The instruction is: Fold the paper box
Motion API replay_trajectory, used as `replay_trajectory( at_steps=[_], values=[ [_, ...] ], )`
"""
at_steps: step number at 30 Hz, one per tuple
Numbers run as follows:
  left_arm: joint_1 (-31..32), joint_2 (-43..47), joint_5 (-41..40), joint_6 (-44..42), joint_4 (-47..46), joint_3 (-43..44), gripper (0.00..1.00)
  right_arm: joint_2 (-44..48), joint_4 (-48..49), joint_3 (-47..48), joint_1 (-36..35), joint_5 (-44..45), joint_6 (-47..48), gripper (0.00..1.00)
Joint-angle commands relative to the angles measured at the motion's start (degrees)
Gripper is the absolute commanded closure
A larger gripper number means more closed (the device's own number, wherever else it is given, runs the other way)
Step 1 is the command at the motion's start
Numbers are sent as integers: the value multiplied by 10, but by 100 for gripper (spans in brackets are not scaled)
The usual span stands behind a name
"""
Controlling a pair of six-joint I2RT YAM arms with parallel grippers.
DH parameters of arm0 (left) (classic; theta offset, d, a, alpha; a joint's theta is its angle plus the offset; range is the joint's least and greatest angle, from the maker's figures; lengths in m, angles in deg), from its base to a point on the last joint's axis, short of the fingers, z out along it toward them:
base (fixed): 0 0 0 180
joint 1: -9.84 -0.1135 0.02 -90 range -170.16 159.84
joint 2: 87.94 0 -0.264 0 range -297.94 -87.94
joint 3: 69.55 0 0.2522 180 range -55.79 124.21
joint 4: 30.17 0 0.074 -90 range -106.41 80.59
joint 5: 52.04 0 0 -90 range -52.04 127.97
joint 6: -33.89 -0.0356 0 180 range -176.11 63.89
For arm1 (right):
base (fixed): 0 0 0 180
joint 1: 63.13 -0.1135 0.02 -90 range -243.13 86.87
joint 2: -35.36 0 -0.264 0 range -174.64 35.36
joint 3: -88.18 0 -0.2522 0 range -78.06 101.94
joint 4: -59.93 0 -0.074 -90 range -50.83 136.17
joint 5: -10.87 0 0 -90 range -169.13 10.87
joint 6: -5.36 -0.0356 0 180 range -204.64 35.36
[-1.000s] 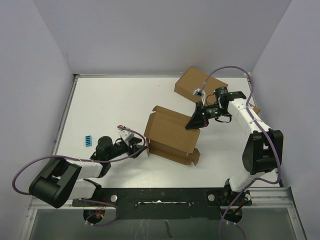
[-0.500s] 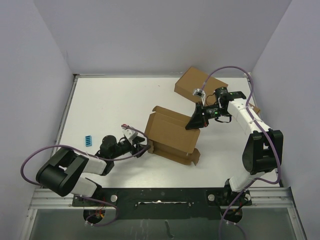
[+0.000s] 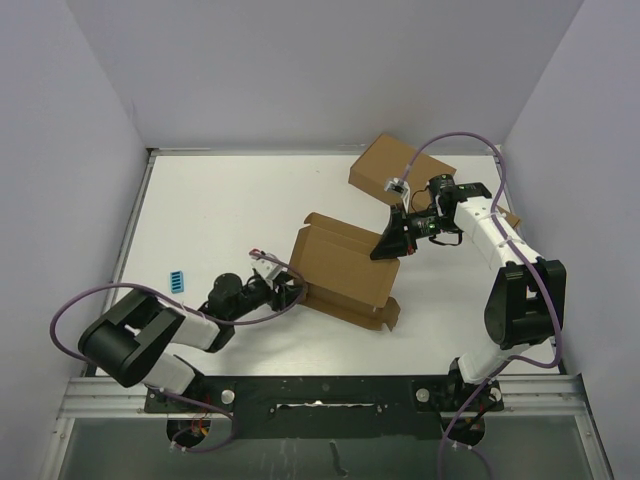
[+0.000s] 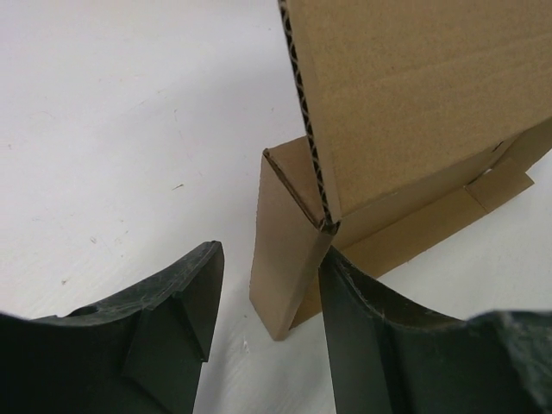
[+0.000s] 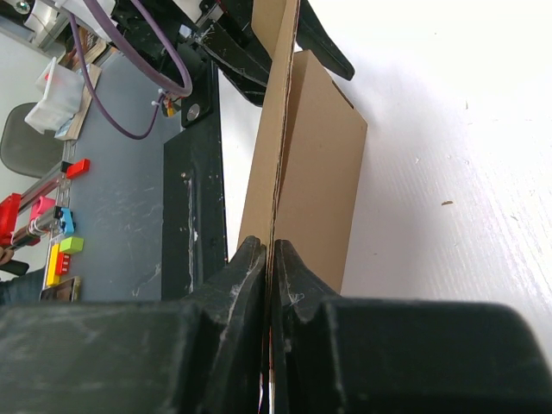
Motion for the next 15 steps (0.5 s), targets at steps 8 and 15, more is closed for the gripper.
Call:
replay_trajectory(
  at_steps=[8,15],
  values=[
    [40,-43,-99,0,-87,20,62,-4,6,2,-8,-4,30,100],
    [46,-37,-121,5,-76,18,76,-1,10,5,-8,-4,25,100]
  ],
)
